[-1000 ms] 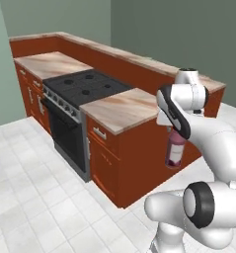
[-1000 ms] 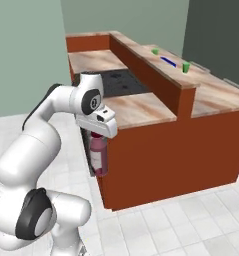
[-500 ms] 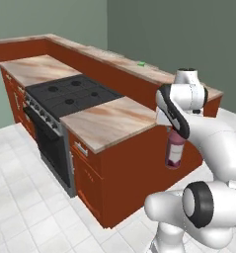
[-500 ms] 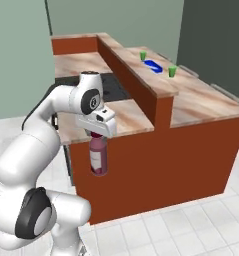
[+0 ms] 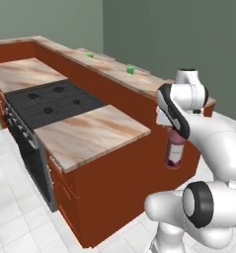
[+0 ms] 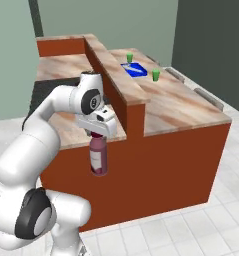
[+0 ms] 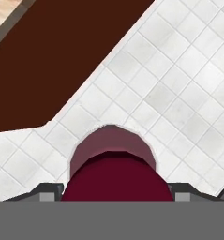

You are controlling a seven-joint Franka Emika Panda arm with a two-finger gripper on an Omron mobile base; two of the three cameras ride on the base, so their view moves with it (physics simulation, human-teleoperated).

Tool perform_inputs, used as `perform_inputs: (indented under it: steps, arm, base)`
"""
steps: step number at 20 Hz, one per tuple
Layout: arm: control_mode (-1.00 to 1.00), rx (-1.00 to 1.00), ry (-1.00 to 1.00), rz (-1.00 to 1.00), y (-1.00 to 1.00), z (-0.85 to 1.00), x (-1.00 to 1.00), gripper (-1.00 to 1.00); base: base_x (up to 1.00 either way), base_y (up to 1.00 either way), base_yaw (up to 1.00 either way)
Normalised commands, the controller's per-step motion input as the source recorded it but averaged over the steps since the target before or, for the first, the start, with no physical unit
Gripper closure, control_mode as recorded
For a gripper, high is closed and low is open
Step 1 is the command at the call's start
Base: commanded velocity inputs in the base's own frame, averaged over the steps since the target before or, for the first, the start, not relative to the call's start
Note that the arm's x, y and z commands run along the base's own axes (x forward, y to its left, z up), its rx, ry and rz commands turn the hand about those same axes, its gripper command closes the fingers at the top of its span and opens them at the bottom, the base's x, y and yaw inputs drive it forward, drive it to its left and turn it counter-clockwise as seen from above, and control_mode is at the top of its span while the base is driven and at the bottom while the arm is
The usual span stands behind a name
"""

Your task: Place the drinks on the dining counter in a tight cluster.

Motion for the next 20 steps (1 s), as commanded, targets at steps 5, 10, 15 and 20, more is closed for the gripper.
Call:
perform_inputs:
  steps: [5, 10, 15, 20]
  arm:
    - [1.00, 0.00, 0.00, 0.00, 0.00, 0.00, 0.00, 1.00]
    - [1.00, 0.00, 0.00, 0.00, 0.00, 0.00, 0.00, 1.00]
    - [1.00, 0.00, 0.00, 0.00, 0.00, 0.00, 0.00, 1.00]
    - [1.00, 0.00, 0.00, 0.00, 0.00, 0.00, 0.00, 1.00]
  base:
    - [0.61, -0.46, 0.05]
    - [0.60, -0.43, 0.09]
    - [0.57, -0.42, 0.12]
    - [0.46, -0.39, 0.19]
